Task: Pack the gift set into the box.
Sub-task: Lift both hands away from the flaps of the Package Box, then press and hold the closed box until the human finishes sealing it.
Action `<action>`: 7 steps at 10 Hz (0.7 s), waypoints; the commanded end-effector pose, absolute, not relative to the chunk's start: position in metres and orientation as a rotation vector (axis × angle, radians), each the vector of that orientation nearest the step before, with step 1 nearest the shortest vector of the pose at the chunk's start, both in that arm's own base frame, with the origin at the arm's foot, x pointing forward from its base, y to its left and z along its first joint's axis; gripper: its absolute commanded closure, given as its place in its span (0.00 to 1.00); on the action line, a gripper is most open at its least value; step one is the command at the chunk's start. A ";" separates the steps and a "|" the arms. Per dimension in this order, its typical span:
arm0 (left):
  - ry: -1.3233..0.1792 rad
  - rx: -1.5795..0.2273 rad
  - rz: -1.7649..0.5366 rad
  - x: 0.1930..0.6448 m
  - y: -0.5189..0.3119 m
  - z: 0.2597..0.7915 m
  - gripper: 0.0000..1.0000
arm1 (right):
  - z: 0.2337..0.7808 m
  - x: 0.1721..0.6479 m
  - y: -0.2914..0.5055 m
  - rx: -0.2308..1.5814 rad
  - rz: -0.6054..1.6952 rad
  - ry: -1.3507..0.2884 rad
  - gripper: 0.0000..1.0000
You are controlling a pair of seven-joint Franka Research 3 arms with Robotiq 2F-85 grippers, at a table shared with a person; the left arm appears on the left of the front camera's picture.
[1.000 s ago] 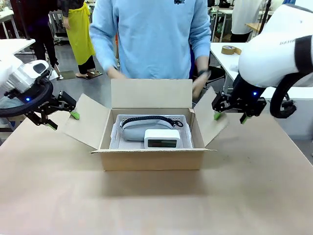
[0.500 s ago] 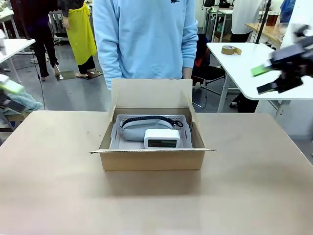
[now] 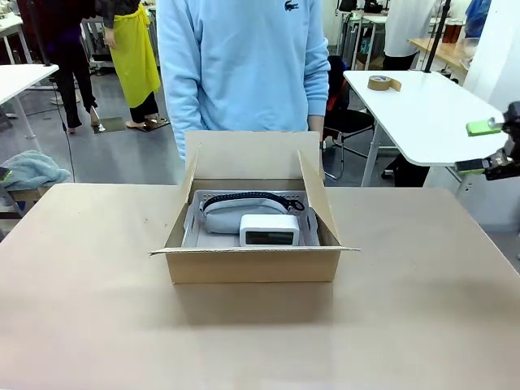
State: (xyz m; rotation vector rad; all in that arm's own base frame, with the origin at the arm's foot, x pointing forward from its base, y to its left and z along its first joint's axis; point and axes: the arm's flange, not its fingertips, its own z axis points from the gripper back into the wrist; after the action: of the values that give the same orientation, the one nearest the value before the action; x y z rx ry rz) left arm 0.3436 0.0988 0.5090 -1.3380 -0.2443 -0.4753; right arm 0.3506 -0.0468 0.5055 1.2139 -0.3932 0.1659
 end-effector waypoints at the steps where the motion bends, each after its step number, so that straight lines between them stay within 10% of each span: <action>1: -0.247 -1.284 -0.497 0.333 0.089 0.519 0.00 | 0.520 0.353 -0.042 1.199 0.197 -0.419 0.00; 7: -0.247 -1.284 -0.497 0.333 0.089 0.519 0.00 | 0.520 0.353 -0.042 1.199 0.197 -0.419 0.00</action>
State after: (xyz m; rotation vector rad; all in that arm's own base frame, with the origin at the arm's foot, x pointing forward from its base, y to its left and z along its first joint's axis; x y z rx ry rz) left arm 0.3365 0.0893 0.5206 -1.2963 -0.2537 -0.4914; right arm 0.3533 -0.0434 0.5194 1.1737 -0.4048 0.1886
